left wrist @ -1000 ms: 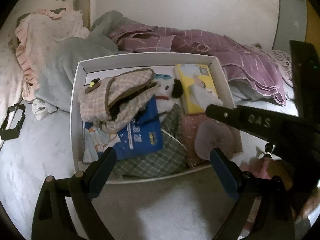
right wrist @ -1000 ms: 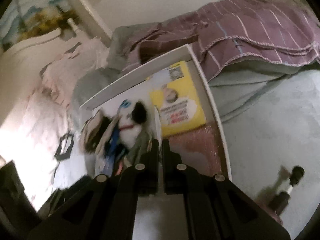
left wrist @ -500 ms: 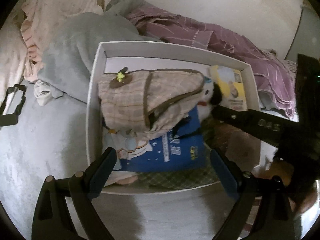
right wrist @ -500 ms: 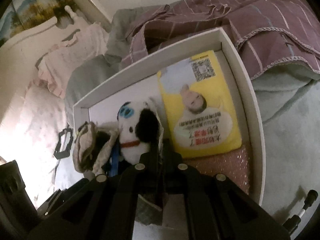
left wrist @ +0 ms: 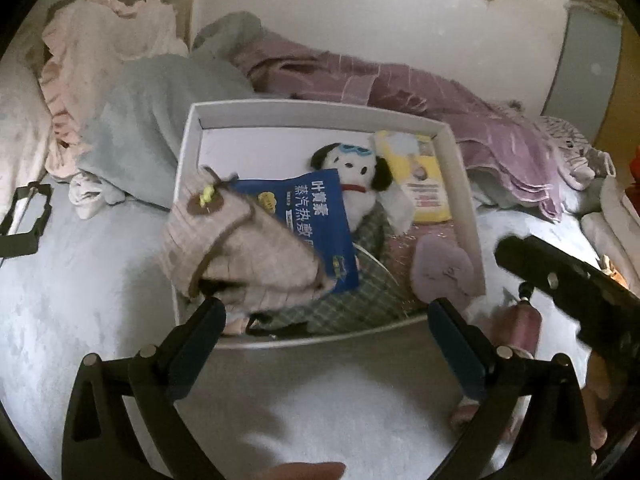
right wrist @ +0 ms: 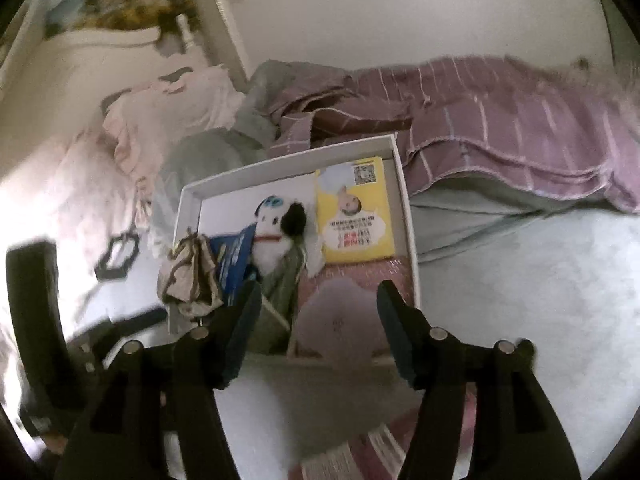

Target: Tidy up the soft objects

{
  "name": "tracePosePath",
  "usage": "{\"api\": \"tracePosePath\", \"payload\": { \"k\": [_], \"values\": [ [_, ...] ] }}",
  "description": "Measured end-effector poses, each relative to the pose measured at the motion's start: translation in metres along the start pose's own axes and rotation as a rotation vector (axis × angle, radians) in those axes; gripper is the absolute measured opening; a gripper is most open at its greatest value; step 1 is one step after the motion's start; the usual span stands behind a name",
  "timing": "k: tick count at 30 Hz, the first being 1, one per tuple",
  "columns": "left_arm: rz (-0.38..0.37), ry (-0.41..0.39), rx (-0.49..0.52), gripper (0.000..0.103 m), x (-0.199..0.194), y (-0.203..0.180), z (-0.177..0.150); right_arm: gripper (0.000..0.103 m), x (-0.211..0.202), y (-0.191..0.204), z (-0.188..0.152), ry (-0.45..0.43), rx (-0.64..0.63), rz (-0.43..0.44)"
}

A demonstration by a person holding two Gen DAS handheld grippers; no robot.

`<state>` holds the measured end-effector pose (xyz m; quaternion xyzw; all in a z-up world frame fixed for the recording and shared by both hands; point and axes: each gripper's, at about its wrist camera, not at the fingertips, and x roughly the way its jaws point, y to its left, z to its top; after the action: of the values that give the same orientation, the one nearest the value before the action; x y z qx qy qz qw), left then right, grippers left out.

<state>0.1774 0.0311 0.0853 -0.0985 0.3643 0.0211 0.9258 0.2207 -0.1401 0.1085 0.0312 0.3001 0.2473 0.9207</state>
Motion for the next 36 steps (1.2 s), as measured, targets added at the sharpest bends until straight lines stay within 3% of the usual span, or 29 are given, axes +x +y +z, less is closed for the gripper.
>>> {"api": "tracePosePath", "payload": {
  "k": [6, 8, 9, 13, 16, 20, 23, 26, 28, 30, 32, 36],
  "values": [
    [0.003, -0.018, 0.004, 0.102, -0.015, 0.018, -0.03, 0.074, -0.037, 0.016, -0.046, -0.058, -0.104, -0.045],
    [0.018, -0.013, 0.022, 0.095, -0.017, 0.025, -0.038, 0.074, -0.04, 0.019, -0.054, -0.064, -0.107, -0.039],
    [0.027, -0.006, 0.024, 0.087, -0.019, 0.029, -0.042, 0.074, -0.038, 0.019, -0.054, -0.055, -0.106, -0.022],
    [0.045, 0.004, 0.005, 0.084, -0.025, 0.048, -0.052, 0.074, -0.015, 0.025, -0.047, 0.037, -0.068, 0.043],
    [0.08, 0.001, 0.001, 0.076, -0.025, 0.06, -0.053, 0.074, 0.006, 0.041, -0.046, 0.095, -0.058, 0.099],
    [0.117, 0.002, -0.015, 0.067, -0.02, 0.073, -0.051, 0.062, 0.027, 0.085, -0.047, 0.094, -0.162, 0.131],
    [0.119, -0.001, -0.019, 0.067, -0.014, 0.077, -0.047, 0.046, 0.046, 0.113, -0.045, 0.12, -0.238, 0.121],
    [0.127, 0.006, -0.002, 0.067, -0.006, 0.077, -0.04, 0.037, 0.067, 0.124, -0.04, 0.157, -0.235, 0.079],
    [0.123, 0.002, 0.002, 0.067, -0.009, 0.075, -0.038, 0.036, 0.073, 0.121, -0.038, 0.155, -0.215, 0.047],
    [0.107, -0.005, 0.008, 0.067, -0.015, 0.073, -0.04, 0.036, 0.065, 0.112, -0.038, 0.157, -0.172, 0.077],
    [0.099, -0.002, 0.017, 0.067, -0.021, 0.068, -0.043, 0.036, 0.048, 0.1, -0.044, 0.146, -0.154, 0.092],
    [0.084, -0.006, 0.058, 0.067, -0.032, 0.046, -0.05, 0.036, 0.006, 0.082, -0.058, 0.09, -0.18, 0.035]
  ]
}}
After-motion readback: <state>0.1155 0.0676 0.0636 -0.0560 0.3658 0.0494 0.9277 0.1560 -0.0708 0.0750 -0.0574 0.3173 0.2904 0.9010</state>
